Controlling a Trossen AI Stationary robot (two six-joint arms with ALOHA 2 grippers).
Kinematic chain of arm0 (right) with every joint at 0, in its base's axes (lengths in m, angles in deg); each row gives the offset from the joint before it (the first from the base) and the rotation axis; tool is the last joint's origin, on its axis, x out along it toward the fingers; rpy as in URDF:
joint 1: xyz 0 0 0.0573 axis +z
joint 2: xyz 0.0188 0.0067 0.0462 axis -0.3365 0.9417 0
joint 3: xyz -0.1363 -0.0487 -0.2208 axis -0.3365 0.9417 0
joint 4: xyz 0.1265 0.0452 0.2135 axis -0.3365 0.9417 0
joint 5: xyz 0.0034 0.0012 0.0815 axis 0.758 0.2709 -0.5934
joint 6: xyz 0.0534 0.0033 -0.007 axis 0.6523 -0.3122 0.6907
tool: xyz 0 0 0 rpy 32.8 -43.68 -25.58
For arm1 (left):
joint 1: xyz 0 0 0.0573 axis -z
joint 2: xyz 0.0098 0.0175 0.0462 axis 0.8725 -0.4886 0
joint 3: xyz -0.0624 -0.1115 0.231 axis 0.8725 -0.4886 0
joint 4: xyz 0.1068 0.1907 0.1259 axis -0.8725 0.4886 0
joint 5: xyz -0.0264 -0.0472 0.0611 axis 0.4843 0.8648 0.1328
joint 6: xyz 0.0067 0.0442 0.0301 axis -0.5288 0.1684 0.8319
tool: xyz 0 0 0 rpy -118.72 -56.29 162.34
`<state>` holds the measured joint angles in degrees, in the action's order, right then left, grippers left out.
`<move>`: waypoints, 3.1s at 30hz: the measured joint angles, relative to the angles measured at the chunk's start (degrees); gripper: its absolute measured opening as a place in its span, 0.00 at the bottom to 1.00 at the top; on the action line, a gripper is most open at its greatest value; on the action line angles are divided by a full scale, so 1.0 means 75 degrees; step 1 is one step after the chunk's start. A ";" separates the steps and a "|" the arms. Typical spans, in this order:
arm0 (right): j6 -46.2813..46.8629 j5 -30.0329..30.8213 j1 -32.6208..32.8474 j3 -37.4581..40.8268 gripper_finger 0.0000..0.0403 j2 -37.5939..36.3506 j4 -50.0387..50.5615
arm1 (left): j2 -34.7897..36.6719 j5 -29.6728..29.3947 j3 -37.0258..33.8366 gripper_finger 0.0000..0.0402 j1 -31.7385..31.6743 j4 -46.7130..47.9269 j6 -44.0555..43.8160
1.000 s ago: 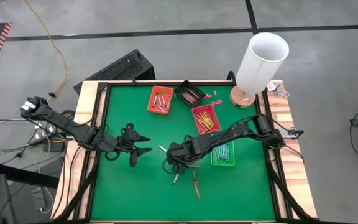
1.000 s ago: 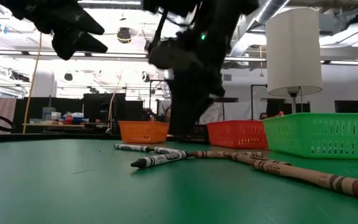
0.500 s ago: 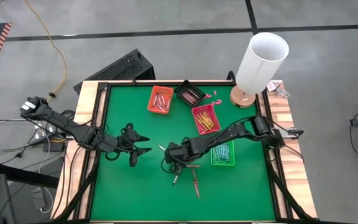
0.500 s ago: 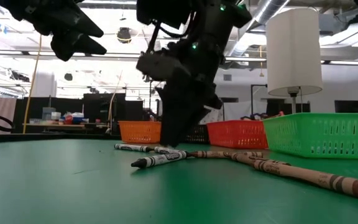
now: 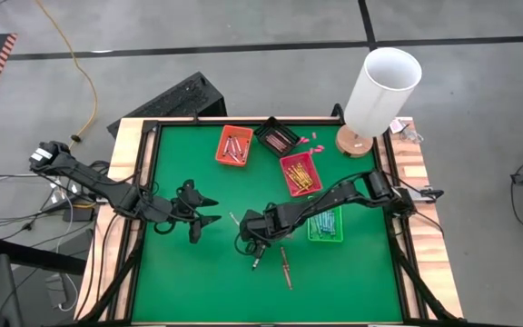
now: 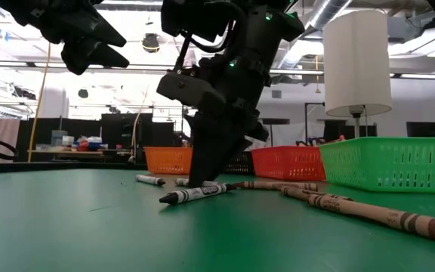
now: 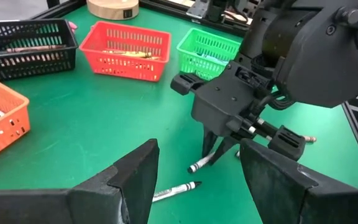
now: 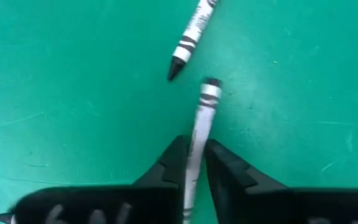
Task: Sort crayons
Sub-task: Put the black crayon into the orange bin
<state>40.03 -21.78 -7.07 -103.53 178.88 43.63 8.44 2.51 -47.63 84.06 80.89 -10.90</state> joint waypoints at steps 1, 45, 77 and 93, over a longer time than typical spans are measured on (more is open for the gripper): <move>0.0000 0.0001 0.0000 0.0000 0.13 0.0000 0.0008 | 0.0000 -0.0001 0.0000 0.53 0.0000 -0.0001 0.0000; -0.4046 0.4372 0.1725 0.0026 0.00 -0.2793 -0.3022 | 0.0000 -0.0449 -0.1064 0.53 0.1046 -0.6411 0.4418; -0.5447 0.3756 0.1256 0.0026 0.00 -0.2739 -0.4453 | -0.1486 0.1353 -0.0960 0.53 0.0125 -0.8949 0.4581; -0.5327 0.3418 0.1186 0.0026 0.00 -0.2736 -0.4426 | -0.1486 0.0665 -0.0699 0.18 0.0137 -0.8362 0.4959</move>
<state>0.08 3.85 1.83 -103.33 158.36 10.43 -2.71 7.49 -52.88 85.09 18.17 26.29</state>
